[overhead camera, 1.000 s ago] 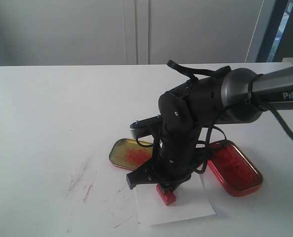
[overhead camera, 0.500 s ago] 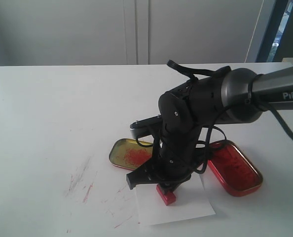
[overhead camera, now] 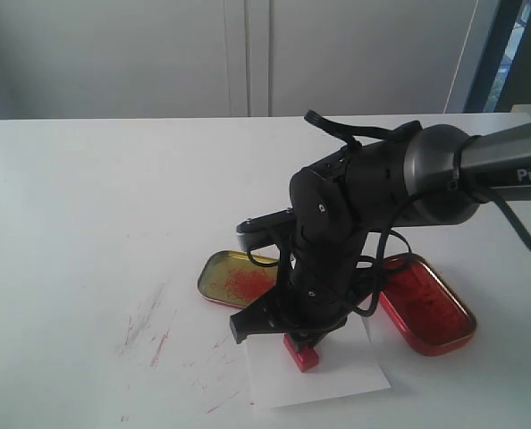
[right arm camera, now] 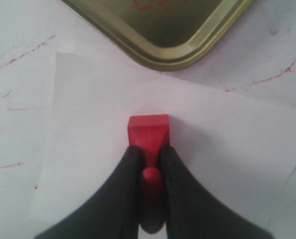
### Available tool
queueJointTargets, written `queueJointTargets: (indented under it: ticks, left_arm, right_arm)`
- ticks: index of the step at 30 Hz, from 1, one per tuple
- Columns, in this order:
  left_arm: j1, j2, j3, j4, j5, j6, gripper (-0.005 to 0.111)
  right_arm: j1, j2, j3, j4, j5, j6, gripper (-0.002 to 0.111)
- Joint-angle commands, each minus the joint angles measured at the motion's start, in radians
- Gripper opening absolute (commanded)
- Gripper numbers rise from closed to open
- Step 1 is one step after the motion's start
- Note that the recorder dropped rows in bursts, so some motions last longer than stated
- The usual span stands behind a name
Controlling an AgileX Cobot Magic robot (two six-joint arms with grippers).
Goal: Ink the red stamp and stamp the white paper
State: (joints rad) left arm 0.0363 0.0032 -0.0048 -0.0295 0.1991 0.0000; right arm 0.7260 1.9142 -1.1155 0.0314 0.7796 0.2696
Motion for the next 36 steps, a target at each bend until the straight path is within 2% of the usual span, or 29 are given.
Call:
queueJointTargets:
  ticks: [1,15,36]
  left_arm:
    - [-0.001,-0.003,0.005,-0.001,0.003,0.0,0.0]
    - [-0.001,-0.003,0.005,-0.001,0.003,0.0,0.0]
    - [-0.001,-0.003,0.005,-0.001,0.003,0.0,0.0]
  right_arm:
    - [0.0,0.09,0.058,0.015,-0.026,0.001,0.0]
    - [0.0,0.09,0.058,0.015,-0.028,0.001,0.0]
    - [0.0,-0.028,0.058,-0.002,-0.036,0.005,0.0]
